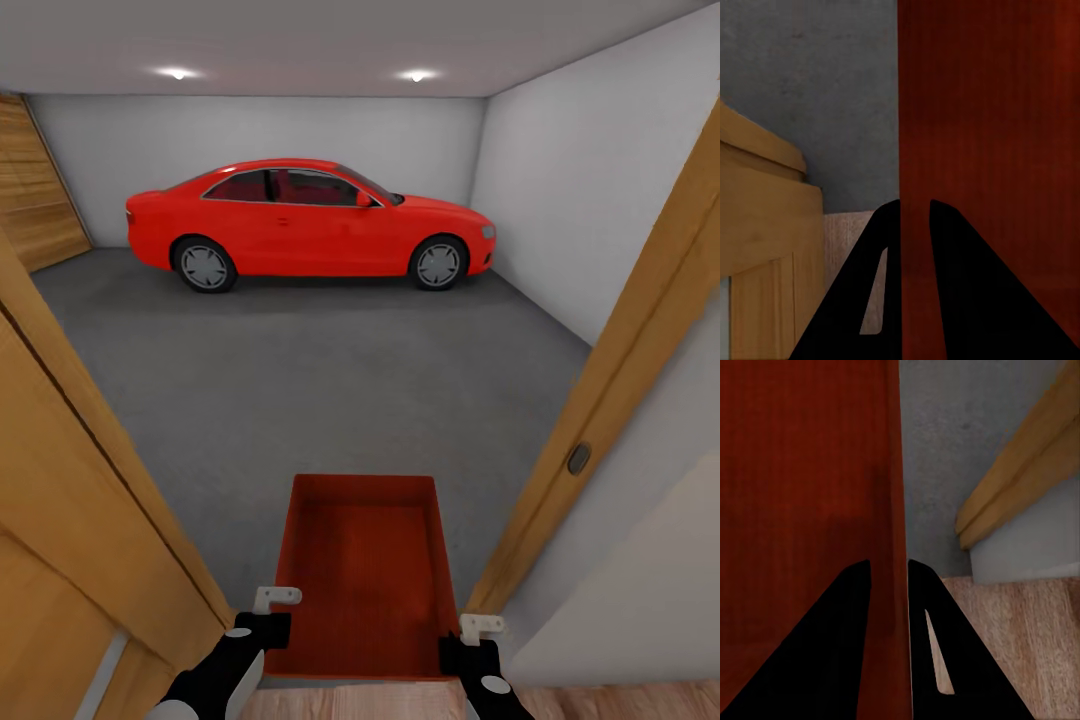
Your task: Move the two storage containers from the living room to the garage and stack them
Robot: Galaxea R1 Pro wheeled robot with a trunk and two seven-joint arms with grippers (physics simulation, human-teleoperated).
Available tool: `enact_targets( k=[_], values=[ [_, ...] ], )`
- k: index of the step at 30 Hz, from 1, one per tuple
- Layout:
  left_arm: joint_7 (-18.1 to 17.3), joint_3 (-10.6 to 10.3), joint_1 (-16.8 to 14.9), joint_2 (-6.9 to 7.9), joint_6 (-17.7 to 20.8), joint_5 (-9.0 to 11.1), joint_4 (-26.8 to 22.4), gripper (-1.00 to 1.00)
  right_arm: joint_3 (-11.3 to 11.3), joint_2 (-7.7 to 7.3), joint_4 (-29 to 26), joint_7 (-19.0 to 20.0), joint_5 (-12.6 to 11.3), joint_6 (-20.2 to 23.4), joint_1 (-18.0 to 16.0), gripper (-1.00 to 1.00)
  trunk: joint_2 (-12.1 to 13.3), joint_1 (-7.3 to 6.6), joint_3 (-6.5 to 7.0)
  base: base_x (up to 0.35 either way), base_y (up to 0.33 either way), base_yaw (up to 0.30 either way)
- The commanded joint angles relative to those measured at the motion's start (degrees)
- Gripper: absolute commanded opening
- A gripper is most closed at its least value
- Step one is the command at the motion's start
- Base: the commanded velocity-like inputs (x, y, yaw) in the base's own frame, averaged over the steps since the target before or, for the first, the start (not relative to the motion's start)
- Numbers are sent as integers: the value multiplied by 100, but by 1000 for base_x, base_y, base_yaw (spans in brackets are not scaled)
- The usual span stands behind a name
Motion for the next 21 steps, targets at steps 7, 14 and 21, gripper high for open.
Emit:
enact_targets(
  k=[7,14,21],
  values=[
    [-182,-74,-3,-172,33,-4,-29,-100,-63,10,20,-99,17,97,-3,-100,-7,5,-8,95,0,0],
    [-175,-73,-3,-171,13,-4,-30,-100,-64,10,20,-99,19,97,-3,-100,-7,5,-8,226,0,0],
    [-174,-71,-3,-167,2,-4,-27,-100,-63,10,20,-99,17,97,-3,-100,-7,5,-8,331,0,0]
  ],
)
